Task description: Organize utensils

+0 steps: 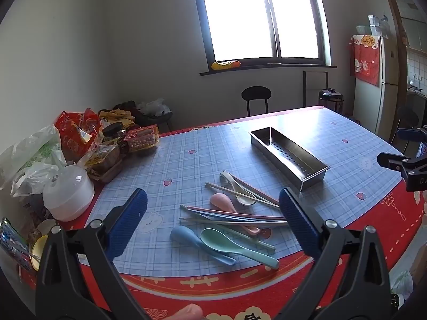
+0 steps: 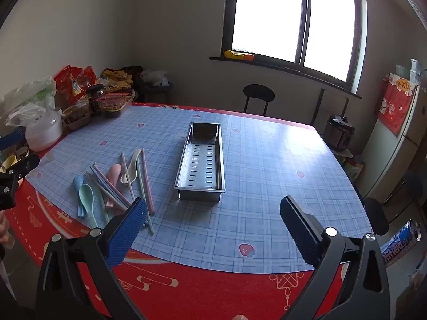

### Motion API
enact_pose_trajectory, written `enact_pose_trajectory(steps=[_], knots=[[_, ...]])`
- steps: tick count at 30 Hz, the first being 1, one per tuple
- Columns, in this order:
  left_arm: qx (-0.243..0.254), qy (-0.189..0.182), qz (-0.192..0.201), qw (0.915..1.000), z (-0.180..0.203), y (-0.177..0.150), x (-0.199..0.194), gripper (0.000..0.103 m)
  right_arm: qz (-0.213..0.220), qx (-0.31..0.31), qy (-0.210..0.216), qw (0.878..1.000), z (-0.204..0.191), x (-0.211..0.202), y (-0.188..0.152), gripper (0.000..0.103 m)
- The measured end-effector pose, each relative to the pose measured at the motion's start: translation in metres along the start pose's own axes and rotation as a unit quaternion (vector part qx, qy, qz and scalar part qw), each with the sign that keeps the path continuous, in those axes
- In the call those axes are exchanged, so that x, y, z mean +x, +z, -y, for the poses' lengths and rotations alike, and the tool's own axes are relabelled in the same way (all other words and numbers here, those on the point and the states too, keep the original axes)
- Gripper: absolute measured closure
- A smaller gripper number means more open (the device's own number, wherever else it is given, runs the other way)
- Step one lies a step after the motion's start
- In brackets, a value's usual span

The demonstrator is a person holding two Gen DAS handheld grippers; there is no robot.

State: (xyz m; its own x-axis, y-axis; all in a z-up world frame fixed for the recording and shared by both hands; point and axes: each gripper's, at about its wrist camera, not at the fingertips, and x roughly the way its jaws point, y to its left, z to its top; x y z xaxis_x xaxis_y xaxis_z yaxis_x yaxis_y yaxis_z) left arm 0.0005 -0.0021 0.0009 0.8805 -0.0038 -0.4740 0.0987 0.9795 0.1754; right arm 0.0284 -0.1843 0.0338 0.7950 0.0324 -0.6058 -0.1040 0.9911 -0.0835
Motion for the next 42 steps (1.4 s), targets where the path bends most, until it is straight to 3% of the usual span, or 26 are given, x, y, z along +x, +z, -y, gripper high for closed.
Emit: enact_pose_trajectory(steps=[42], knots=[[-0.009, -0.002, 0.002, 1.0000, -0.0031, -0.0023, -0.0035, 0.005, 0.003, 0.005, -0.006, 1.000, 0.0000, -0.0040, 0.0031, 0.005]])
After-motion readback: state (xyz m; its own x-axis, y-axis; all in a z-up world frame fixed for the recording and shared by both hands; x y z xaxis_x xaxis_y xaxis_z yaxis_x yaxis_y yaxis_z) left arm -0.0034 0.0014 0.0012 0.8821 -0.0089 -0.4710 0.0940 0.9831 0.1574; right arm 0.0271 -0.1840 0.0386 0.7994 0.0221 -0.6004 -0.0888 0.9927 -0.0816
